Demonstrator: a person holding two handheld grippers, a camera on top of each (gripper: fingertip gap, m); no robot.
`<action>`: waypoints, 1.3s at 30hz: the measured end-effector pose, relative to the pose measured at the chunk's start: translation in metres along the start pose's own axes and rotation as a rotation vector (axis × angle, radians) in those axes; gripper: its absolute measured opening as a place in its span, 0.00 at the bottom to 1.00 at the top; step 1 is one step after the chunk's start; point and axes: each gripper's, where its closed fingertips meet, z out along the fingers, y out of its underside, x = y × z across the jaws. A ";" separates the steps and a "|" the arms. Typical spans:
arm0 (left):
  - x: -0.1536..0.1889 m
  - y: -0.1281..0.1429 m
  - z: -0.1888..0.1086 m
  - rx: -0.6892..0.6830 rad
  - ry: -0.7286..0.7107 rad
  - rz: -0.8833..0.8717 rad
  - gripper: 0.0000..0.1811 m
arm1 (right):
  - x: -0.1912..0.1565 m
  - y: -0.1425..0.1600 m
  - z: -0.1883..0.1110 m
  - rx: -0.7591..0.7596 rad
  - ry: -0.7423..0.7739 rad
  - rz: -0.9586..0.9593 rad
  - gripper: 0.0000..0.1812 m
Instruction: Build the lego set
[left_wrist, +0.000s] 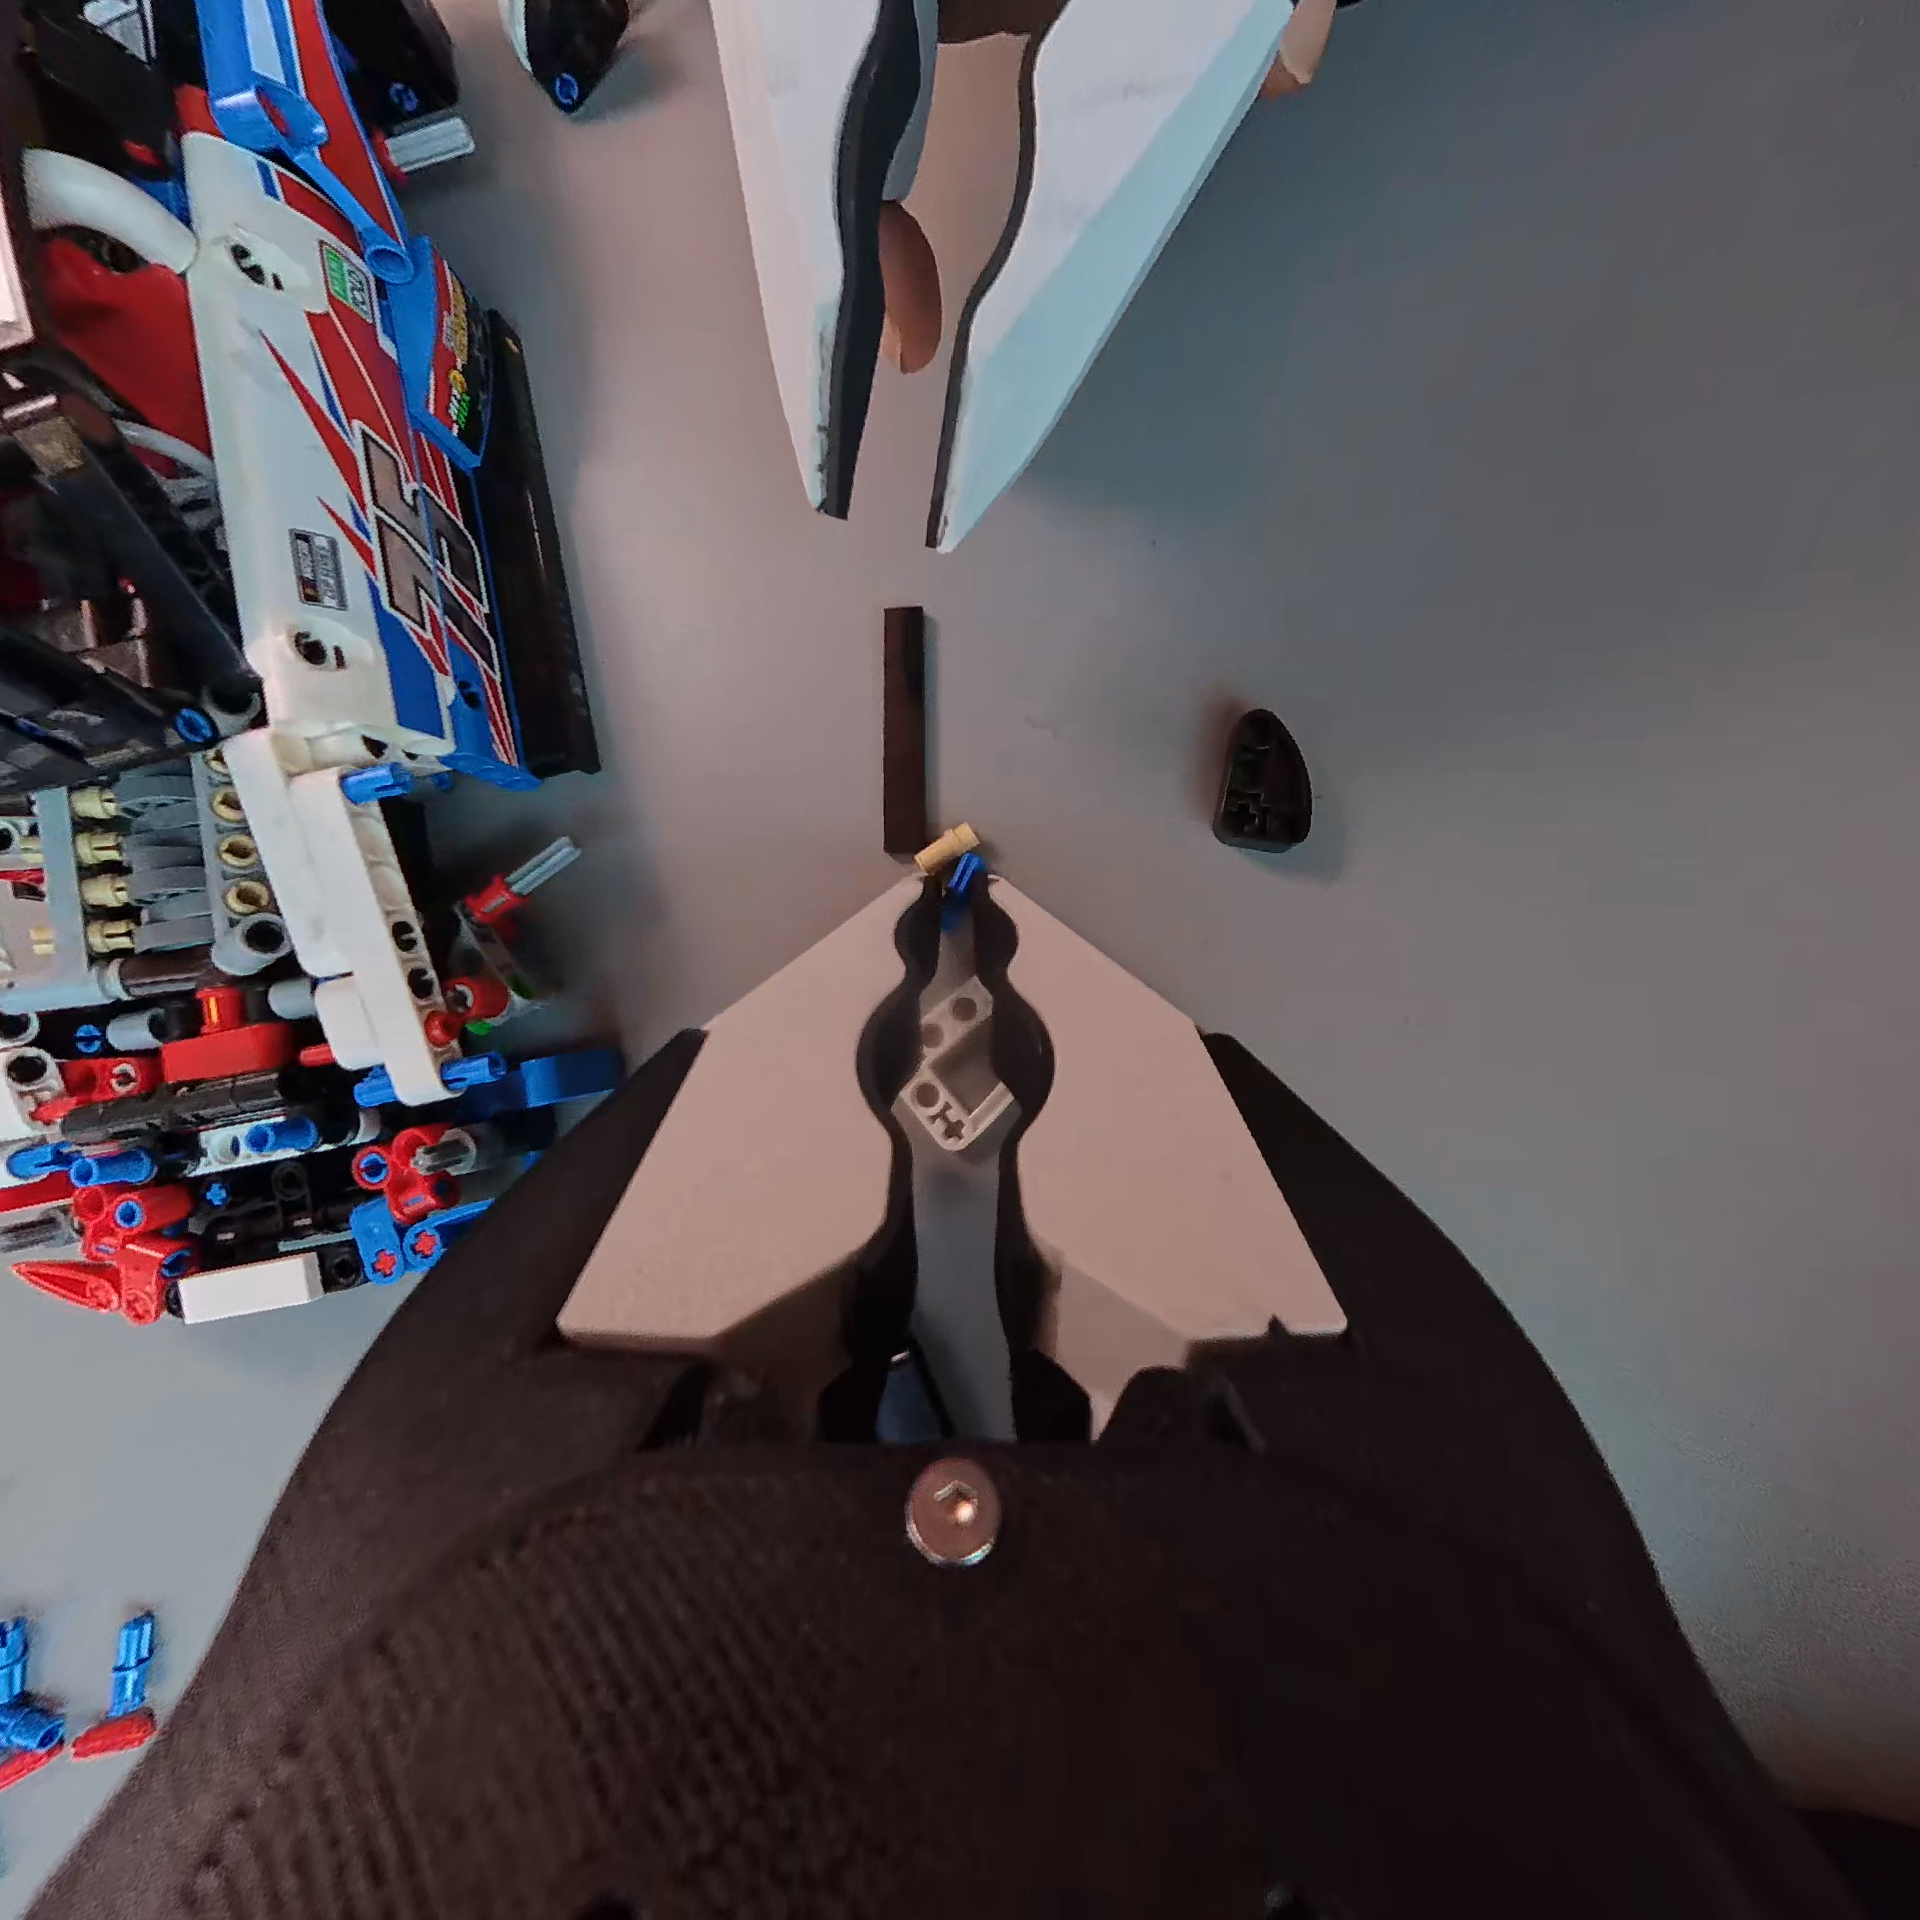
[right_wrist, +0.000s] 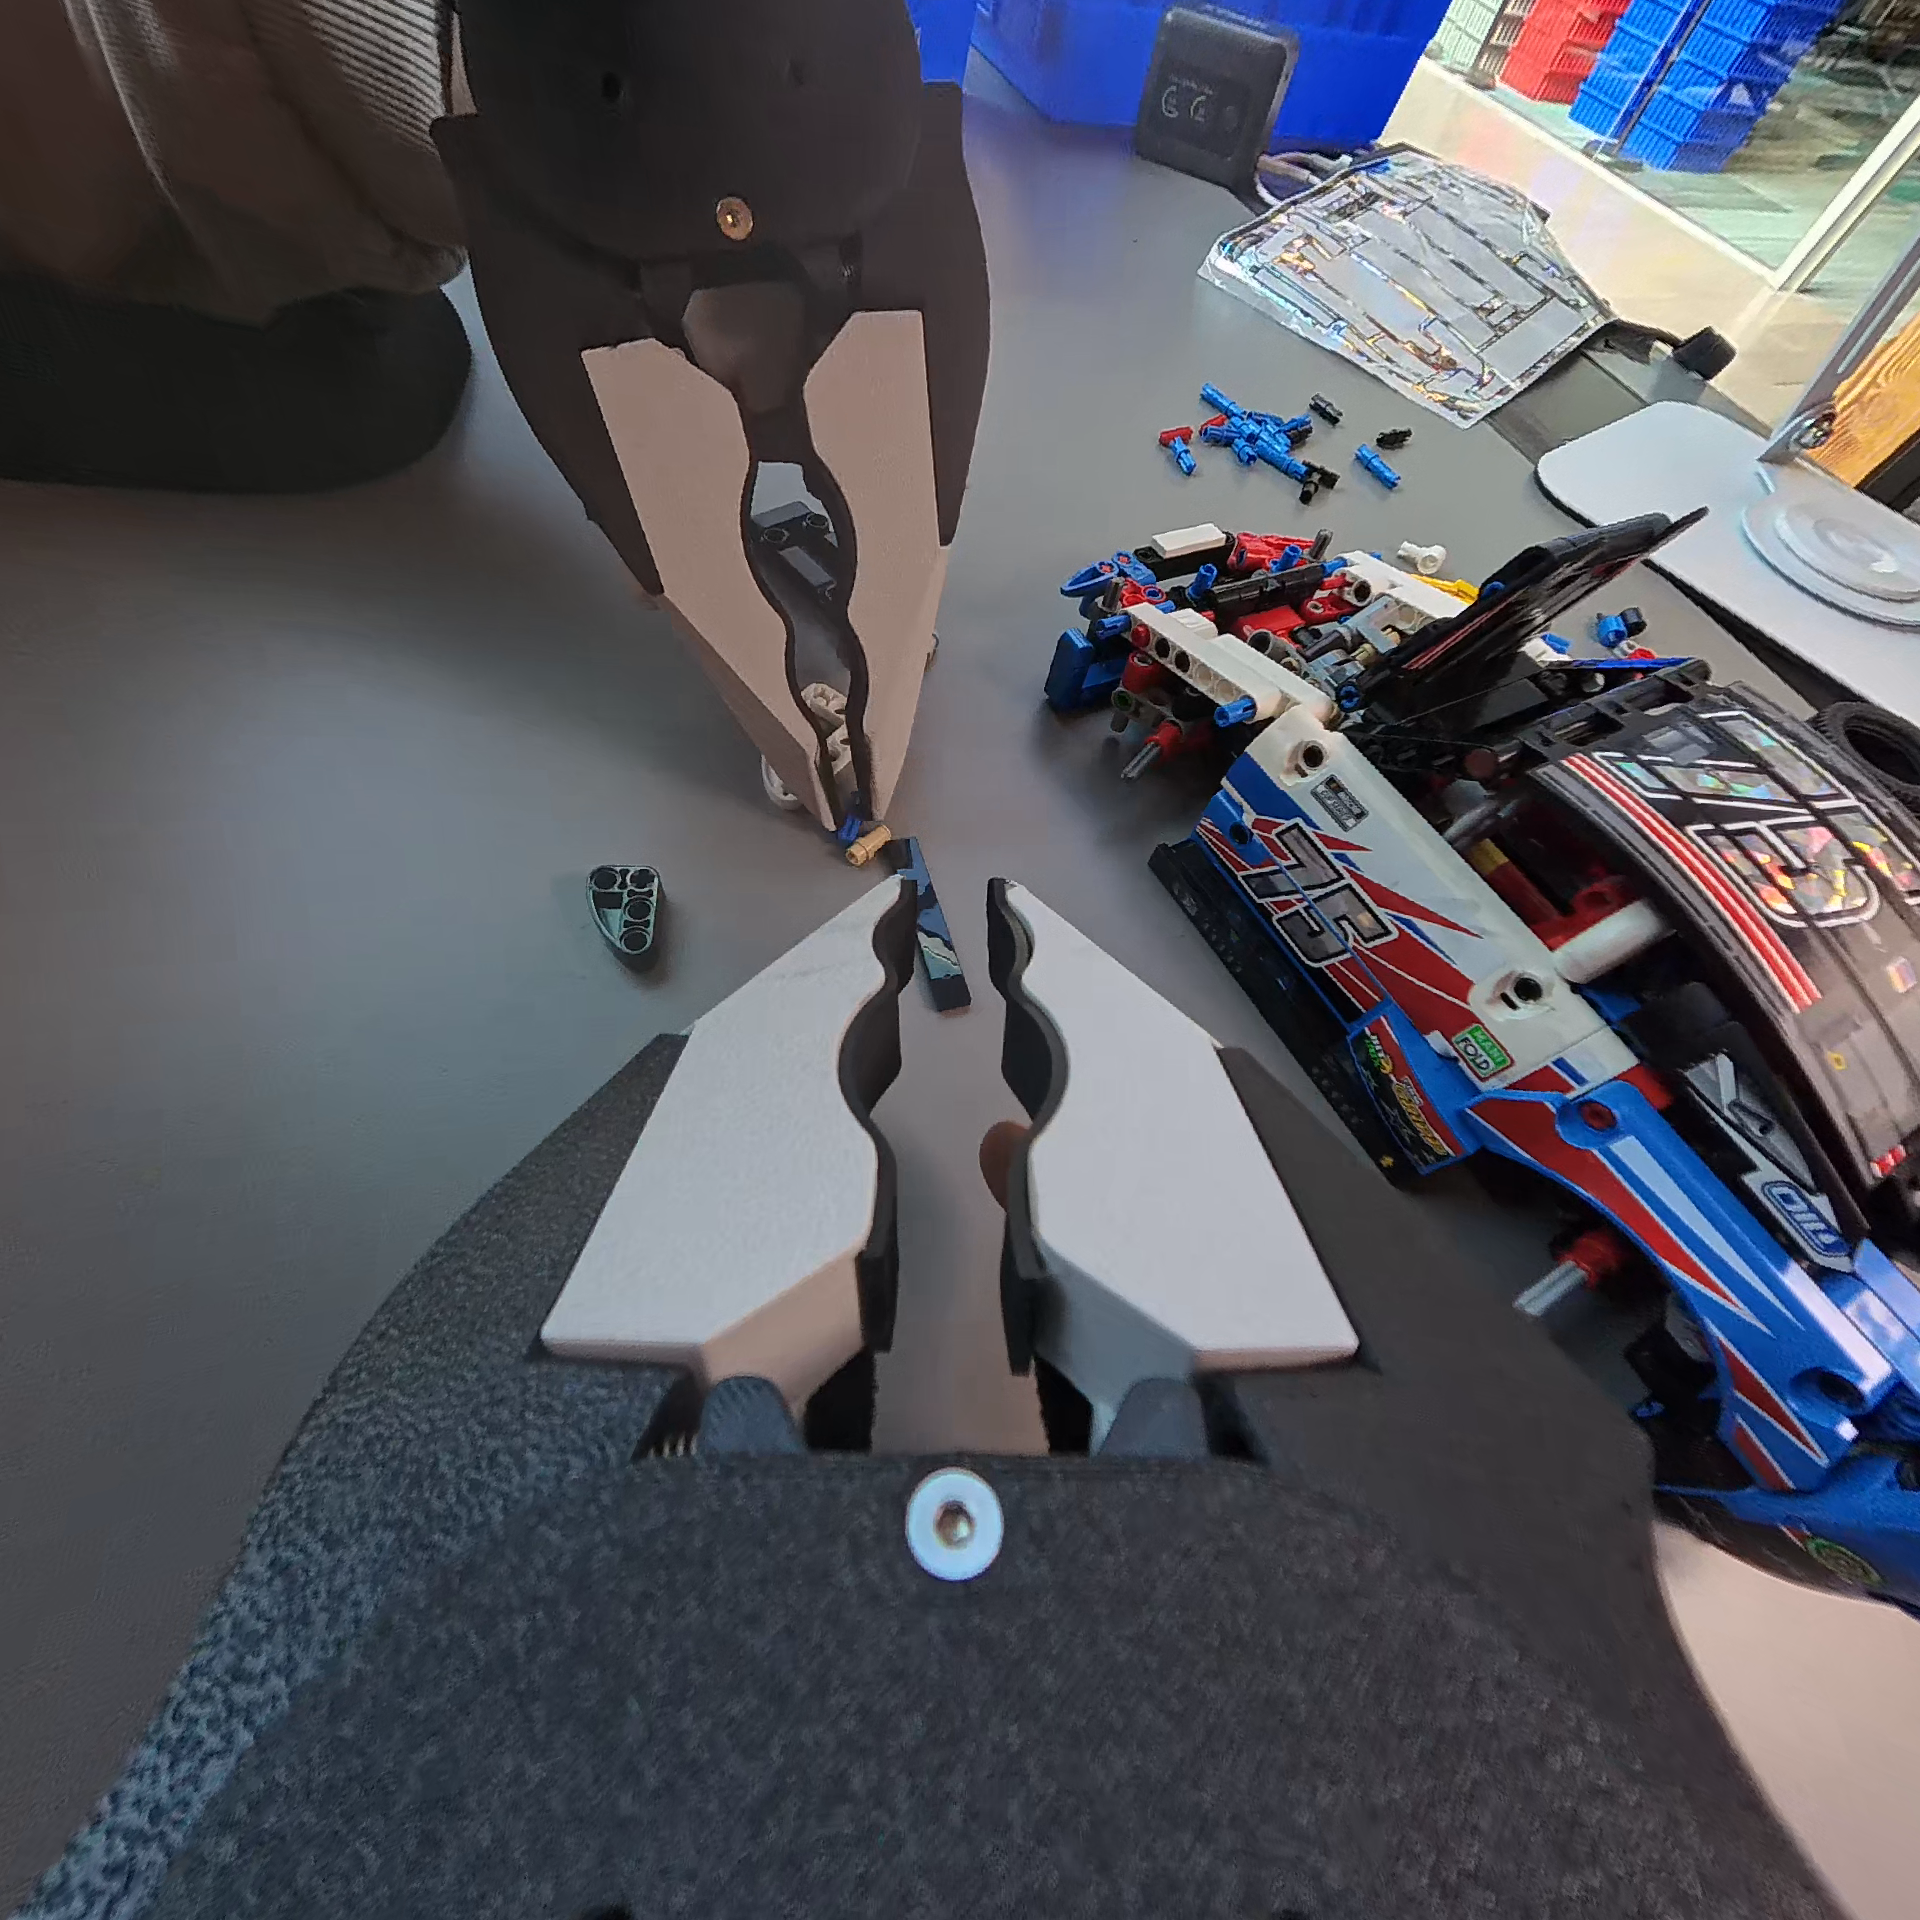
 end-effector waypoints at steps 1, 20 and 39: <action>-0.001 0.000 0.000 0.003 -0.006 -0.004 0.02 | 0.000 -0.001 0.000 0.004 -0.001 0.001 0.06; 0.041 -0.066 -0.048 0.522 0.309 -0.300 0.01 | -0.060 -0.043 -0.013 0.235 -0.095 -0.388 0.03; 0.049 -0.073 -0.068 0.630 0.544 -0.489 0.05 | -0.065 -0.058 -0.026 0.319 -0.153 -0.323 0.00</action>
